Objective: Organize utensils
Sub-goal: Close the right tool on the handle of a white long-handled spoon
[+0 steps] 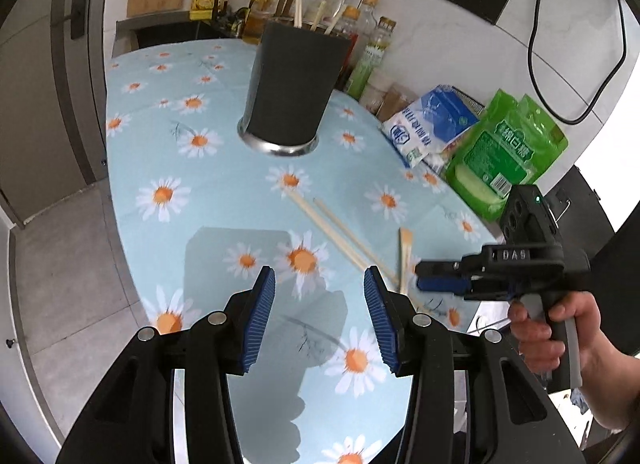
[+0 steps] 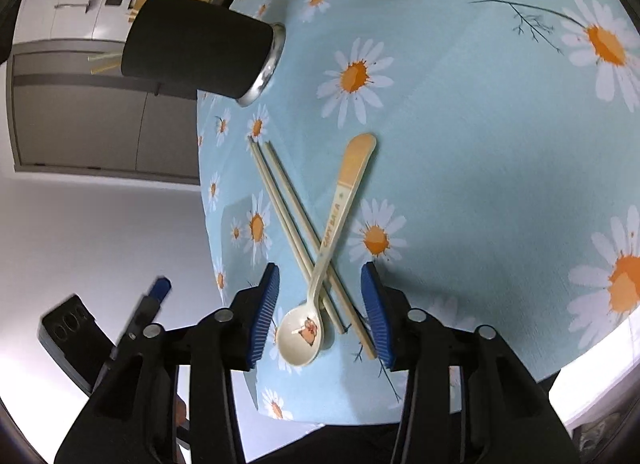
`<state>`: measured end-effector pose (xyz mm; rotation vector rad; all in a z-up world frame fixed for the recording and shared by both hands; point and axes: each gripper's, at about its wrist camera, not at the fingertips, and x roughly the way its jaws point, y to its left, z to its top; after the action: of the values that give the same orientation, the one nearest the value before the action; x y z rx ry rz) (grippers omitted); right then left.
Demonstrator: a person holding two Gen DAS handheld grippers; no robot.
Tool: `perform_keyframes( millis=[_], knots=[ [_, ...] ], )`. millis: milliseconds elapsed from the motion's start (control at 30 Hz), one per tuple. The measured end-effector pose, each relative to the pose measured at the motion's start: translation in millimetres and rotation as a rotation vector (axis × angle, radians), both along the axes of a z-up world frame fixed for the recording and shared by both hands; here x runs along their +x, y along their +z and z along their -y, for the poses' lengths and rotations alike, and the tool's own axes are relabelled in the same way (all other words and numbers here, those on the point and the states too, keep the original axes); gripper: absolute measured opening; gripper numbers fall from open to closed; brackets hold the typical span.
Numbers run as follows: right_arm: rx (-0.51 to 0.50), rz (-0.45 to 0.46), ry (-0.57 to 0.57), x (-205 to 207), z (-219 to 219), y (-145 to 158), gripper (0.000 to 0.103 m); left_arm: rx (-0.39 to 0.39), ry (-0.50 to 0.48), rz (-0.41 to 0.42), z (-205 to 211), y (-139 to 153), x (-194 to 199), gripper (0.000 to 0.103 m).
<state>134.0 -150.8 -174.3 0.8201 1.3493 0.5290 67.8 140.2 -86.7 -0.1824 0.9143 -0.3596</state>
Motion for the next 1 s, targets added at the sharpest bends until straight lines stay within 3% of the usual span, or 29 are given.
perform_keyframes(
  millis=[300, 667, 1000],
  knots=[
    [0.06, 0.041, -0.031, 6.5, -7.8, -6.2, 0.034, -0.053, 0.026, -0.023, -17.4, -0.3, -10.3, 0.049],
    [0.058, 0.07, -0.045, 5.5, -11.2, -14.7, 0.01, -0.051, 0.039, -0.064, -22.7, -9.8, -10.4, 0.049],
    [0.114, 0.041, -0.038, 8.3, -9.5, -20.7, 0.007, -0.062, 0.064, -0.101, -22.4, -14.9, -4.1, 0.049]
  ],
)
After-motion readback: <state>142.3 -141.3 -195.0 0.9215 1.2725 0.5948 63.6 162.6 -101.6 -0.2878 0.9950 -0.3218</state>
